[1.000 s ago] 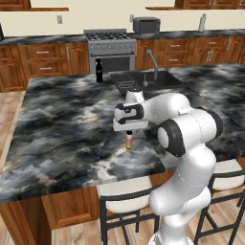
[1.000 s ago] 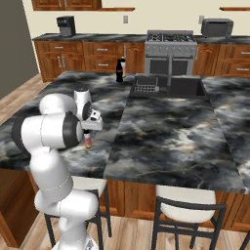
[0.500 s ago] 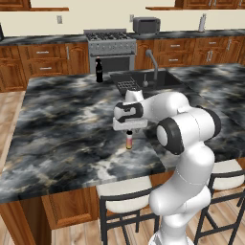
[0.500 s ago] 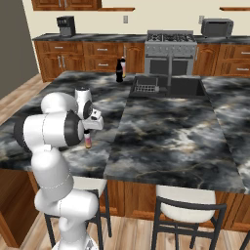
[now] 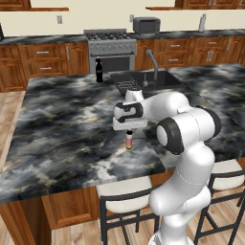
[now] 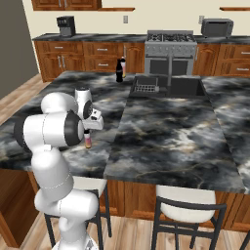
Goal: Place the large bottle from the dining counter next to the other large bottle outside the sink, and place the small bottle from the dining counter next to the other small bottle inside the sink.
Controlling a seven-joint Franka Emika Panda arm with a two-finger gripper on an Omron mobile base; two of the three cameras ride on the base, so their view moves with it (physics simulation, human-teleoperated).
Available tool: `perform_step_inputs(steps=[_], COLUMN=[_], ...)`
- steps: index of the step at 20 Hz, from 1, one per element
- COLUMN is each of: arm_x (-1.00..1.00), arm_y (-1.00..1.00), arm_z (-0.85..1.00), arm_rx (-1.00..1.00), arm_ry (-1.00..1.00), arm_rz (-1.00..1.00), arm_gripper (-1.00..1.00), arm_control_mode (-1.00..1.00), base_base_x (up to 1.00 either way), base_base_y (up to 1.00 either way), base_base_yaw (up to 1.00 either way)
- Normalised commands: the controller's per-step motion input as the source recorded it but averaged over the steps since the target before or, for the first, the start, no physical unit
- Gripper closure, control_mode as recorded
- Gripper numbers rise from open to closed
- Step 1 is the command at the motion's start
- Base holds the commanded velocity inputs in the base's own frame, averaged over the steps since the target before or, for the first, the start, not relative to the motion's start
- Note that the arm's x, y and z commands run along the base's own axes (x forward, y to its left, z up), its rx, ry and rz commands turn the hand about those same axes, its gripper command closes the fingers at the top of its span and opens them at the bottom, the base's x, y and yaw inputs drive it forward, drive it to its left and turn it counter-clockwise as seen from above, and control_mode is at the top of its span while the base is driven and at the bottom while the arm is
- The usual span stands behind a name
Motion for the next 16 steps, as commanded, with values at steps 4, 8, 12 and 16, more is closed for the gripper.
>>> perform_step_inputs(steps=[4, 8, 12, 16], arm_x=[0.00, 0.00, -0.61, -0.92], arm_y=[0.00, 0.00, -0.06, -0.22], arm_z=[0.00, 0.10, 0.62, 0.68], arm_rx=[0.00, 0.00, 0.02, 0.03], arm_ry=[0.00, 0.00, 0.00, 0.00], arm_rz=[0.00, 0.00, 0.00, 0.00], arm_gripper=[1.00, 1.00, 1.00, 1.00], arm_control_mode=[-1.00, -1.00, -1.00, -1.00], base_base_x=[0.00, 0.00, 0.00, 0.00], base_base_y=[0.00, 0.00, 0.00, 0.00], base_base_yaw=[0.00, 0.00, 0.00, 0.00])
